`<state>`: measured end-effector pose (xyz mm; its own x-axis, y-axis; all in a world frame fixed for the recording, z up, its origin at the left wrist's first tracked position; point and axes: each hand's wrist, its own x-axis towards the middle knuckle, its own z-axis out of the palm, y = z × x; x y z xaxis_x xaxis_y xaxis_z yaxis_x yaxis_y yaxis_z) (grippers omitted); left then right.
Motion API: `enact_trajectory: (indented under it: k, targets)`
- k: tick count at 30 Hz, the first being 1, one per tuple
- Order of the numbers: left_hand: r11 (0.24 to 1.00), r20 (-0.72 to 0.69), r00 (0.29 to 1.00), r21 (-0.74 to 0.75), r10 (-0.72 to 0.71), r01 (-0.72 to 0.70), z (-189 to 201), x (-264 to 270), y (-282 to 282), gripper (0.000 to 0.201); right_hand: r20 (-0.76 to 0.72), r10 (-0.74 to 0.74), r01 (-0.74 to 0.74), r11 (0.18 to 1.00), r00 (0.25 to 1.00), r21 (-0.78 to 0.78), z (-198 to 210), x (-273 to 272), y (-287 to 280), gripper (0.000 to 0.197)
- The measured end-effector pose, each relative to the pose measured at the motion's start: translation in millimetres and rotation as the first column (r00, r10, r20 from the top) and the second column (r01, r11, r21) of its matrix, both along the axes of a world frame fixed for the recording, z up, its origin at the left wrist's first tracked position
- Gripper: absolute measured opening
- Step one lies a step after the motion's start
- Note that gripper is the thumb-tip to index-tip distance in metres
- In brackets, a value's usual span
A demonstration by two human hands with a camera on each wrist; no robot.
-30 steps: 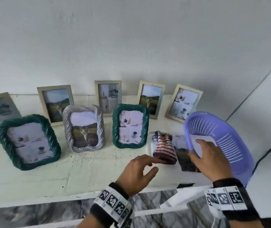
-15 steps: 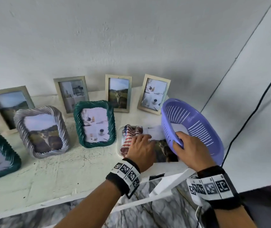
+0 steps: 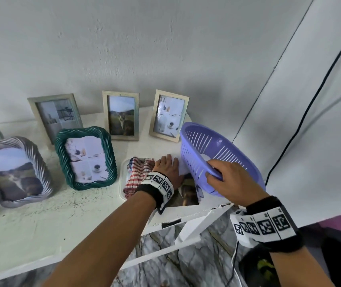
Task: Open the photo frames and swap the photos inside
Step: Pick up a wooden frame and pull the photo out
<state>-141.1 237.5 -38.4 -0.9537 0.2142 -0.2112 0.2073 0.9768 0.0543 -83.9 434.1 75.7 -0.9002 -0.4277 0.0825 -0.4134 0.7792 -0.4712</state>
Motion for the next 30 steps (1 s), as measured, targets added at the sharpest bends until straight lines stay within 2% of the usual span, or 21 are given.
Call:
enact_trajectory:
  k: [4,6,9,16,22,24,26,28,29,30]
  targets:
    - [0.997,0.011,0.998,-0.043,-0.065,0.066,-1,27,7,0.074,-0.019,0.022,-0.022,1.000,1.000,0.002,1,-4,6,0.030]
    - [0.993,-0.031,0.993,-0.024,-0.114,0.113,-4,44,8,0.077,-0.025,0.032,-0.032,0.999,0.999,0.010,1,-5,7,0.027]
    - [0.989,0.043,0.988,-0.027,-0.147,0.149,-8,68,3,0.072,-0.023,0.047,-0.046,0.998,0.999,0.046,-2,-2,5,0.021]
    - [0.970,-0.034,0.970,0.022,-0.243,0.243,-17,115,-19,0.071,-0.054,-0.001,0.011,0.982,0.999,0.189,-24,15,-21,0.014]
    - [0.960,-0.063,0.961,0.064,-0.267,0.271,-18,141,-29,0.067,0.003,0.005,-0.006,0.945,1.000,0.326,-46,24,-44,0.042]
    - [0.963,-0.049,0.964,0.064,-0.260,0.262,-18,141,-30,0.068,-0.034,-0.006,0.018,0.937,0.999,0.349,-47,30,-46,0.047]
    - [0.962,-0.026,0.964,0.066,-0.265,0.266,-18,139,-29,0.068,-0.130,-0.032,0.062,0.968,0.991,0.241,-40,40,-44,0.051]
    - [0.961,0.001,0.964,0.083,-0.266,0.265,-18,138,-30,0.068,-0.289,-0.123,0.099,0.990,0.950,-0.098,-30,57,-39,0.036]
    - [0.961,0.003,0.965,0.094,-0.261,0.260,-19,138,-30,0.068,-0.338,-0.188,0.104,0.962,0.922,-0.251,-25,68,-35,0.027]
    - [0.962,-0.004,0.968,0.109,-0.251,0.250,-21,138,-31,0.068,-0.350,-0.237,0.109,0.931,0.906,-0.348,-22,80,-33,0.028]
